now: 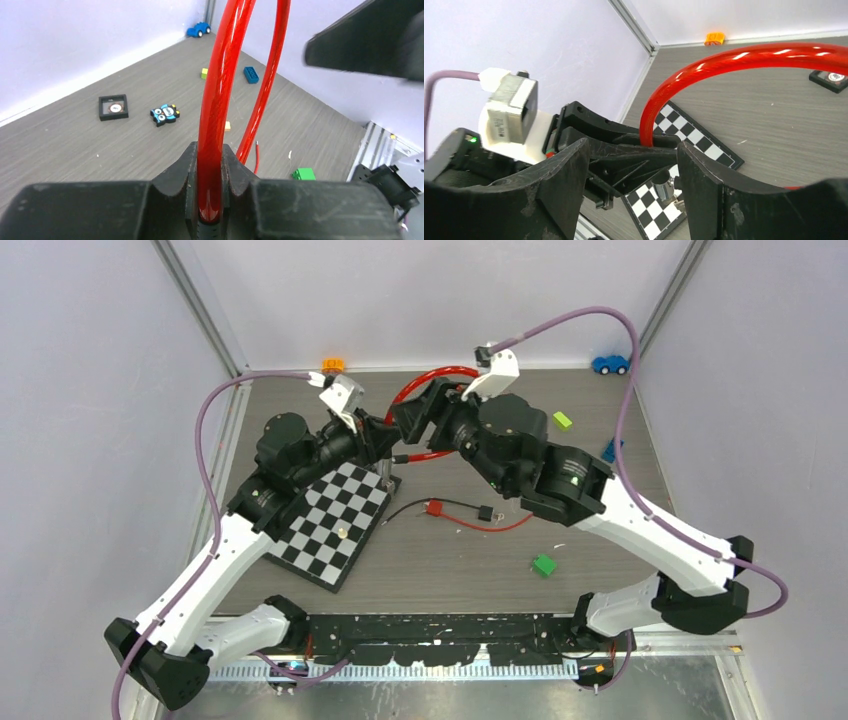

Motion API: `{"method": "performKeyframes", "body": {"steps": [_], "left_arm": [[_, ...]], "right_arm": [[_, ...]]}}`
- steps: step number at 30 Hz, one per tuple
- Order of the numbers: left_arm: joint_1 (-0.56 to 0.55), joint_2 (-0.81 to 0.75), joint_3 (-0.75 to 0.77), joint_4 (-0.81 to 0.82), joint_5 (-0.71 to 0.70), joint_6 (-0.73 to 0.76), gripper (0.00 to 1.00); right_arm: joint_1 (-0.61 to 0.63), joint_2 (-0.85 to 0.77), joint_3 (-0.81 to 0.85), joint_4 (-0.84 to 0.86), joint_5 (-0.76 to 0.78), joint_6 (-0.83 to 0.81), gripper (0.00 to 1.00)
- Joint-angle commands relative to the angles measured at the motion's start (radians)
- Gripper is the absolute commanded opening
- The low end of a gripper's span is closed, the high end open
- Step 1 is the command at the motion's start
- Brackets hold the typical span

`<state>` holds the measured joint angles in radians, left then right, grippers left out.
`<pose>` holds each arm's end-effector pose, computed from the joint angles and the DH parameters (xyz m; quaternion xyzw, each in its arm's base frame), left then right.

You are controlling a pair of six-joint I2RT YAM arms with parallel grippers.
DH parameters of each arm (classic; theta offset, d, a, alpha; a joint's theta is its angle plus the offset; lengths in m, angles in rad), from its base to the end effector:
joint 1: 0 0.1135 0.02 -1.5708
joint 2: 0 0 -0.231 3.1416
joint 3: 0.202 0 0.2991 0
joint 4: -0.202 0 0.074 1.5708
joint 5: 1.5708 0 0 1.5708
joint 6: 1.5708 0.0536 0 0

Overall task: Lock with the key
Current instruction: Lock the lock.

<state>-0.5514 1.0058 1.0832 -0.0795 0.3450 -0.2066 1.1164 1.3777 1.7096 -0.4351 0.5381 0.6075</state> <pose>0.2531 -0.1769 0.3908 0.2391 0.6662 -0.3703 0.6015 0.1794 0.3047 0.4801 -0.0079 0.7377 0.3616 0.5701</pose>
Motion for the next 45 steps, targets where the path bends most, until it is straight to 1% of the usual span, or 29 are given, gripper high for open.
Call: {"method": "performKeyframes", "body": {"steps": [1,5,9,13,16,18,21,25,27,31,35,37,41,45], "left_arm": [[0.002,-0.025,0.011,0.170,-0.064,-0.013,0.00],[0.002,-0.032,0.013,0.219,-0.089,-0.001,0.00],[0.002,-0.063,0.010,0.313,-0.101,-0.001,0.00],[0.002,-0.092,0.056,0.353,-0.109,-0.036,0.00],[0.002,-0.120,0.074,0.393,-0.132,-0.079,0.00],[0.002,-0.139,0.080,0.427,-0.123,-0.099,0.00],[0.003,-0.158,0.095,0.480,-0.102,-0.141,0.00],[0.002,-0.179,0.116,0.547,-0.127,-0.216,0.00],[0.002,-0.182,0.131,0.579,-0.129,-0.251,0.00],[0.002,-0.178,0.166,0.643,-0.127,-0.325,0.00],[0.002,-0.176,0.192,0.680,-0.117,-0.381,0.00],[0.003,-0.178,0.194,0.692,-0.113,-0.403,0.00],[0.002,-0.184,0.194,0.694,-0.111,-0.420,0.00],[0.002,-0.188,0.193,0.683,-0.110,-0.424,0.00]], "right_arm": [[0.003,-0.085,-0.048,0.102,0.001,-0.033,0.70],[0.003,-0.186,-0.201,0.216,-0.037,-0.041,0.69],[0.003,-0.286,-0.394,0.366,-0.061,-0.022,0.64],[0.003,-0.368,-0.565,0.561,-0.228,-0.079,0.57],[0.004,-0.404,-0.648,0.665,-0.325,-0.110,0.56],[0.003,-0.427,-0.715,0.744,-0.387,-0.145,0.55],[0.003,-0.449,-0.817,0.917,-0.446,-0.209,0.55],[0.003,-0.434,-0.921,1.205,-0.540,-0.279,0.55],[0.004,-0.409,-0.923,1.297,-0.586,-0.291,0.56],[0.003,-0.351,-0.848,1.367,-0.707,-0.316,0.58],[0.003,-0.299,-0.784,1.454,-0.765,-0.301,0.60],[0.003,-0.278,-0.748,1.460,-0.770,-0.297,0.60],[0.003,-0.253,-0.715,1.491,-0.703,-0.294,0.57],[0.003,-0.235,-0.669,1.430,-0.676,-0.316,0.54]]}}
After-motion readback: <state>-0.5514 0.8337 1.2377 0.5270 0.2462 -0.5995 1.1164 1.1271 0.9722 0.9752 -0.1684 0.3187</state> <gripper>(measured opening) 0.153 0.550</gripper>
